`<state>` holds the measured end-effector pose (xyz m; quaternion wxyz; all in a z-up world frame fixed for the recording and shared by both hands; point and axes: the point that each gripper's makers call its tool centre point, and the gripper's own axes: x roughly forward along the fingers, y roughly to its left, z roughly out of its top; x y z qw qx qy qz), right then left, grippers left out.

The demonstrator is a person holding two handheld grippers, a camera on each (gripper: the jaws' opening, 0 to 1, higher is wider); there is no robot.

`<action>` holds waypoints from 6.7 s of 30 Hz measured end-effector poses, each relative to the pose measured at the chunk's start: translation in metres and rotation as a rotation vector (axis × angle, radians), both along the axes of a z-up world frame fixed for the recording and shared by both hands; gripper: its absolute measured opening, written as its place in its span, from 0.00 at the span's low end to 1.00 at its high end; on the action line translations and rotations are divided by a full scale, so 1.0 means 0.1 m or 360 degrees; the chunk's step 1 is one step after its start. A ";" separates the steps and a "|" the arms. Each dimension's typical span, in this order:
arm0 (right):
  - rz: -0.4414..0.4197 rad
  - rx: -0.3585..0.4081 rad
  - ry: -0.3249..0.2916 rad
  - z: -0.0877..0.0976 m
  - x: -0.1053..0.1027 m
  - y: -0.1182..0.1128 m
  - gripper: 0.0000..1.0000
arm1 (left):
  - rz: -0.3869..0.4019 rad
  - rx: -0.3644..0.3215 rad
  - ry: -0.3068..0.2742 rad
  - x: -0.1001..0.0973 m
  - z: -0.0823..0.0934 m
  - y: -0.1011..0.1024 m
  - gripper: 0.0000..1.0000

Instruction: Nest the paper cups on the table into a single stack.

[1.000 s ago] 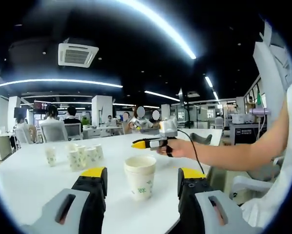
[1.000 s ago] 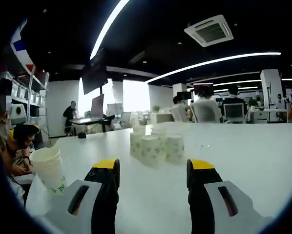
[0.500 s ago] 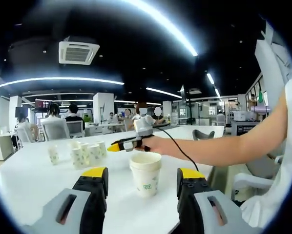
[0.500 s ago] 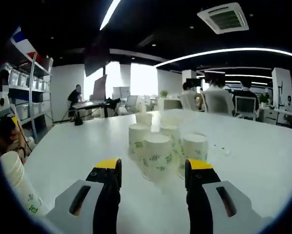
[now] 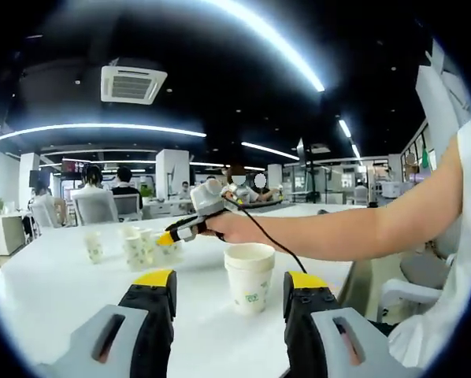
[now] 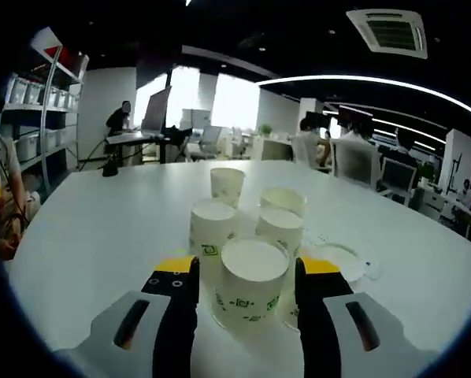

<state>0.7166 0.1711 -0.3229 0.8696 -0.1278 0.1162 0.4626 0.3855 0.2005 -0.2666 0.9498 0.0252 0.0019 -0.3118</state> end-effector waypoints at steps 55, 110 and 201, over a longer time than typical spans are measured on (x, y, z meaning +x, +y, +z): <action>0.0771 0.0907 -0.0108 1.55 -1.89 -0.73 0.40 | -0.0925 -0.0130 -0.0047 1.56 0.50 -0.95 0.83; 0.0467 0.0731 -0.0081 0.61 -1.57 -0.96 0.39 | -0.0512 -0.0381 0.0041 2.00 0.85 -1.04 0.18; 0.0192 0.0506 -0.0069 0.97 -2.03 -1.30 0.46 | -0.0284 -0.0189 -0.0017 1.03 0.66 -0.55 0.31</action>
